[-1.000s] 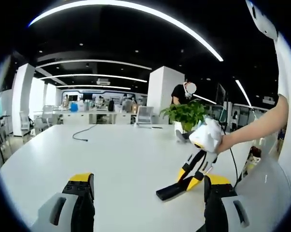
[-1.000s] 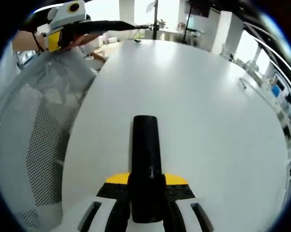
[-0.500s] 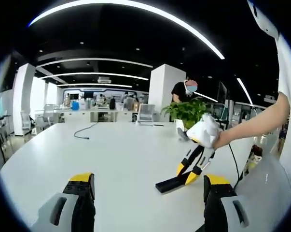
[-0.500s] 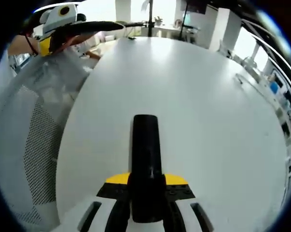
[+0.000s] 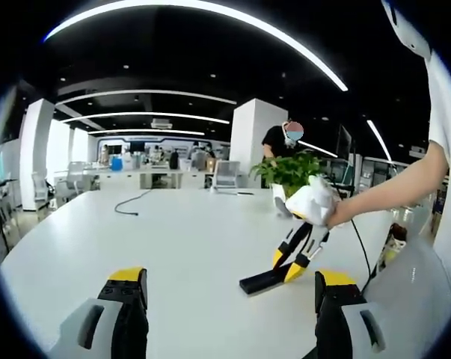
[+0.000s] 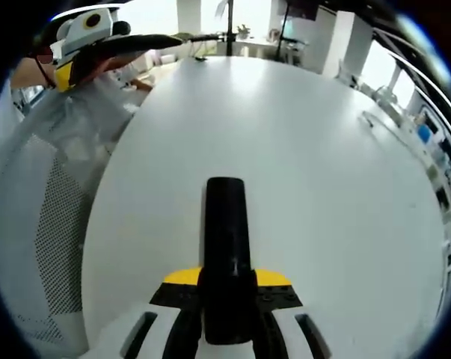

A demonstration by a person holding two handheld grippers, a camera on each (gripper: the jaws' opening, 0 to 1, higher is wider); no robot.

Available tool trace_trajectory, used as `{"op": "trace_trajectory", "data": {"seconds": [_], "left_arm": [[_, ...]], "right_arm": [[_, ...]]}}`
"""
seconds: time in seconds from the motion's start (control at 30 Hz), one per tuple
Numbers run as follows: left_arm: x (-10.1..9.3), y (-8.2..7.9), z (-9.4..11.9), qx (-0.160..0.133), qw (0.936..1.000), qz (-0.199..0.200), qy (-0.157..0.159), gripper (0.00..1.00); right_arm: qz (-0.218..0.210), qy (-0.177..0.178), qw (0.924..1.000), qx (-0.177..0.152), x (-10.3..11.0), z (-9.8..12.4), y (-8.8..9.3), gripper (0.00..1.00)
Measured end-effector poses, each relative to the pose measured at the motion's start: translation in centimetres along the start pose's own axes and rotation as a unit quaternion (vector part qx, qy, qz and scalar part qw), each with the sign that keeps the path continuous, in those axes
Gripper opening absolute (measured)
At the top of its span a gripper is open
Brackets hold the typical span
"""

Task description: Press the specified remote control buttons in sequence, fully releasing each button before pressing the next.

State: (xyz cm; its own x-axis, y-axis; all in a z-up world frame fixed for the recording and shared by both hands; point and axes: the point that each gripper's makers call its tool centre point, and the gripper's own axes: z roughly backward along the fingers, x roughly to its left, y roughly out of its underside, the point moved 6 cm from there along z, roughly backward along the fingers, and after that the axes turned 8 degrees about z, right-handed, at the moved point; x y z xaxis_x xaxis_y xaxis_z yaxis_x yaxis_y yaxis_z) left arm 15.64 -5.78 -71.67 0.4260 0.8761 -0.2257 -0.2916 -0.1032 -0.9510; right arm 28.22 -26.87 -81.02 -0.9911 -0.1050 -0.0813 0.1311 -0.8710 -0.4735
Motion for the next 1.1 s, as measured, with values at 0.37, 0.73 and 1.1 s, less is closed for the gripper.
{"op": "trace_trajectory", "data": {"seconds": [0.37, 0.73, 1.1], "left_arm": [[0.0, 0.0, 0.1, 0.000, 1.0000, -0.002, 0.000, 0.96], [0.0, 0.1, 0.1, 0.003, 1.0000, -0.001, 0.000, 0.96], [0.0, 0.2, 0.1, 0.006, 1.0000, -0.001, -0.001, 0.96]], "right_arm": [[-0.002, 0.000, 1.0000, 0.002, -1.0, 0.1, 0.4, 0.21], [-0.003, 0.000, 1.0000, 0.005, -2.1, 0.2, 0.6, 0.21], [0.001, -0.003, 1.0000, 0.009, -3.3, 0.1, 0.8, 0.21]]}}
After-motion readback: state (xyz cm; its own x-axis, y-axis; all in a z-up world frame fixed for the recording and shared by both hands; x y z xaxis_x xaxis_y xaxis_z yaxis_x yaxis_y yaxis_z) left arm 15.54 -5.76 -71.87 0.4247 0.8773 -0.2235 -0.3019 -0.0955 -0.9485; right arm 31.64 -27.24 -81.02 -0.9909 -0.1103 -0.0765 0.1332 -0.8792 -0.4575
